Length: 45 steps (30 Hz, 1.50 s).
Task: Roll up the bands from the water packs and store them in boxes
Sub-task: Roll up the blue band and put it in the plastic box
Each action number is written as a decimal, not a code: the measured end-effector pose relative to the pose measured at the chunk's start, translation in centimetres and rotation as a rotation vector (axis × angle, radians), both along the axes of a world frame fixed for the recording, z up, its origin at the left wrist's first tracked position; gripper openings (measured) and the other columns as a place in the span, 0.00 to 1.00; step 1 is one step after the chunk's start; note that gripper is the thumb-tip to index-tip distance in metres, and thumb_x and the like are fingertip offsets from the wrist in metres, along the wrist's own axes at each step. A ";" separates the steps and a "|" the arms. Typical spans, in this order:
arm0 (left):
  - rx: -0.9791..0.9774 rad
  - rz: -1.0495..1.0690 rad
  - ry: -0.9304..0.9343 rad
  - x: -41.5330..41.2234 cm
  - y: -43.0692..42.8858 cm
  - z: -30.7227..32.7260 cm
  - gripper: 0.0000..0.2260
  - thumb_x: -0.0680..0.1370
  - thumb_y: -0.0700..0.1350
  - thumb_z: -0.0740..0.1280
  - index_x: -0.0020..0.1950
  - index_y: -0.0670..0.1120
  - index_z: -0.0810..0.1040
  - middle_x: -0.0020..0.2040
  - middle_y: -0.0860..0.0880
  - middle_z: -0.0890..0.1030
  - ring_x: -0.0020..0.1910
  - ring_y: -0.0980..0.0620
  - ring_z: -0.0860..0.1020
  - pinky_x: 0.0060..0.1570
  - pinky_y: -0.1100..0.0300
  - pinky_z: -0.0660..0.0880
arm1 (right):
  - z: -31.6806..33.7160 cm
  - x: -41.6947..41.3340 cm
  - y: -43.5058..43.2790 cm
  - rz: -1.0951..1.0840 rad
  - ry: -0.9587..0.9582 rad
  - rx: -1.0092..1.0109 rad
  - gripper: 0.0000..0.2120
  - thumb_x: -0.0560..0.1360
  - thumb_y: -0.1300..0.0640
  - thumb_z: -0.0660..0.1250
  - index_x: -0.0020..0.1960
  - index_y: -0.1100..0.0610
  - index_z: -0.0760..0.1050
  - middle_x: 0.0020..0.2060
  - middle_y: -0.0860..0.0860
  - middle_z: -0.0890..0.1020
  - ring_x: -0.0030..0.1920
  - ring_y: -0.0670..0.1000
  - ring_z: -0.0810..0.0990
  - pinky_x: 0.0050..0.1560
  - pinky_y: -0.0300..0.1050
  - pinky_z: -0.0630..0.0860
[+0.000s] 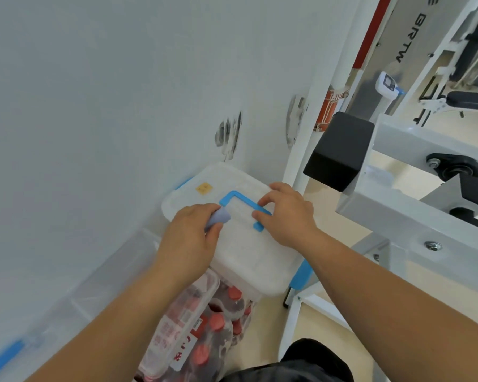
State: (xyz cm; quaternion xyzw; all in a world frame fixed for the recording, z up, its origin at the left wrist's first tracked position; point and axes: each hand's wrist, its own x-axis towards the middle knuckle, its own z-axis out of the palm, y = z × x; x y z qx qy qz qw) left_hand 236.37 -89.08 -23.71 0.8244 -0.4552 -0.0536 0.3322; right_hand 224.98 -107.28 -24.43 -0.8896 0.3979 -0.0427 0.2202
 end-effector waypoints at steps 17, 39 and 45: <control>-0.079 -0.034 -0.348 0.0 0.6 -3.7 0.10 0.79 0.45 0.62 0.57 0.43 0.79 0.51 0.46 0.83 0.49 0.43 0.79 0.56 0.44 0.75 | 0.1 -2.3 1.3 0.086 0.011 -0.108 0.16 0.81 0.38 0.57 0.61 0.42 0.77 0.74 0.45 0.66 0.73 0.53 0.62 0.74 0.59 0.57; -0.330 0.069 -0.001 -0.8 0.3 -1.7 0.09 0.82 0.39 0.63 0.62 0.45 0.75 0.57 0.54 0.77 0.56 0.56 0.75 0.58 0.60 0.73 | 1.1 -1.6 0.5 0.070 -0.137 -0.090 0.10 0.85 0.49 0.52 0.52 0.54 0.66 0.34 0.51 0.76 0.34 0.53 0.76 0.53 0.56 0.76; -0.315 0.052 -0.066 -1.9 0.7 -1.6 0.14 0.82 0.43 0.61 0.67 0.42 0.73 0.65 0.52 0.74 0.67 0.55 0.69 0.68 0.62 0.66 | 1.7 -1.6 0.4 0.033 -0.126 -0.125 0.09 0.85 0.47 0.52 0.54 0.51 0.66 0.34 0.50 0.77 0.35 0.54 0.78 0.53 0.58 0.79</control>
